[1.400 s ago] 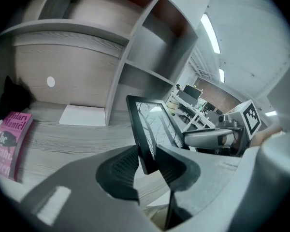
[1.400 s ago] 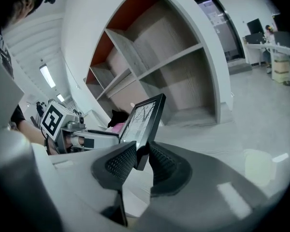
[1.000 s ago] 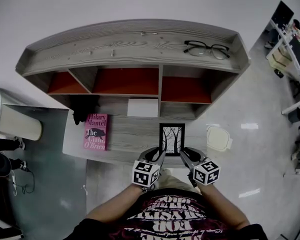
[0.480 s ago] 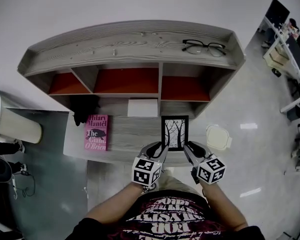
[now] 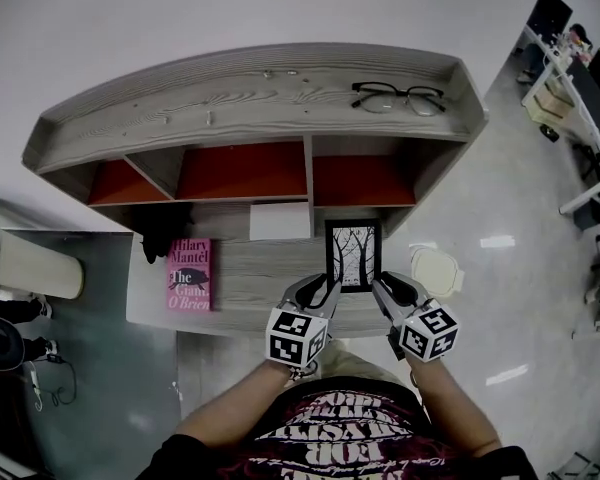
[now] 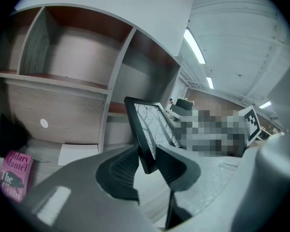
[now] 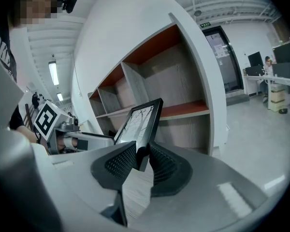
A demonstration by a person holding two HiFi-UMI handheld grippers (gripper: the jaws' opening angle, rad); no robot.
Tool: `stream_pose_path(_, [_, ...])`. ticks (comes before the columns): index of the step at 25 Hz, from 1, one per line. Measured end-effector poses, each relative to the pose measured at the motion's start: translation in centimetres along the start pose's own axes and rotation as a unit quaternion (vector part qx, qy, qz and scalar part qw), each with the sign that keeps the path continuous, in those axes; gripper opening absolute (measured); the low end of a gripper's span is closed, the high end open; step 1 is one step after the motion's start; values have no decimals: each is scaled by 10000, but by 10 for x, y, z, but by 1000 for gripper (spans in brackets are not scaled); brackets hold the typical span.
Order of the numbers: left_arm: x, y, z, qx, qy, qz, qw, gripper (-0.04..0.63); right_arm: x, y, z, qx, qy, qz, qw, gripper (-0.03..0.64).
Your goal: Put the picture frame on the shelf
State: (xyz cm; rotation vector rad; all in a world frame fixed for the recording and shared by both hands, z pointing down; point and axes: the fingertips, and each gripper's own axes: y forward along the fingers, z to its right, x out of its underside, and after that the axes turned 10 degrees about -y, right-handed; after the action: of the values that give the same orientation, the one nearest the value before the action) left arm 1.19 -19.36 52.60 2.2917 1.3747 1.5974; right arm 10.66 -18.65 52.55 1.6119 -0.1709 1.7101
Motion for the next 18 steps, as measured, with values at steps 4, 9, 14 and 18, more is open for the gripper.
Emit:
stream_pose_path(4, [-11, 12, -1, -10, 15, -11, 10000, 114, -6, 5, 12, 15, 19, 18, 10000, 109])
stream_pose_path(9, [-23, 30, -3, -56, 54, -40, 10000, 114, -12, 15, 32, 23, 45, 20, 10000, 109])
stream_pose_path(14, [-35, 48, -7, -121, -25, -49, 9999, 114, -21, 27, 51, -62, 38, 27, 10000, 109])
stream_pose_path(18, [-48, 63, -9, -173, -21, -17, 9998, 114, -29, 36, 68, -119, 35, 63, 9999, 109])
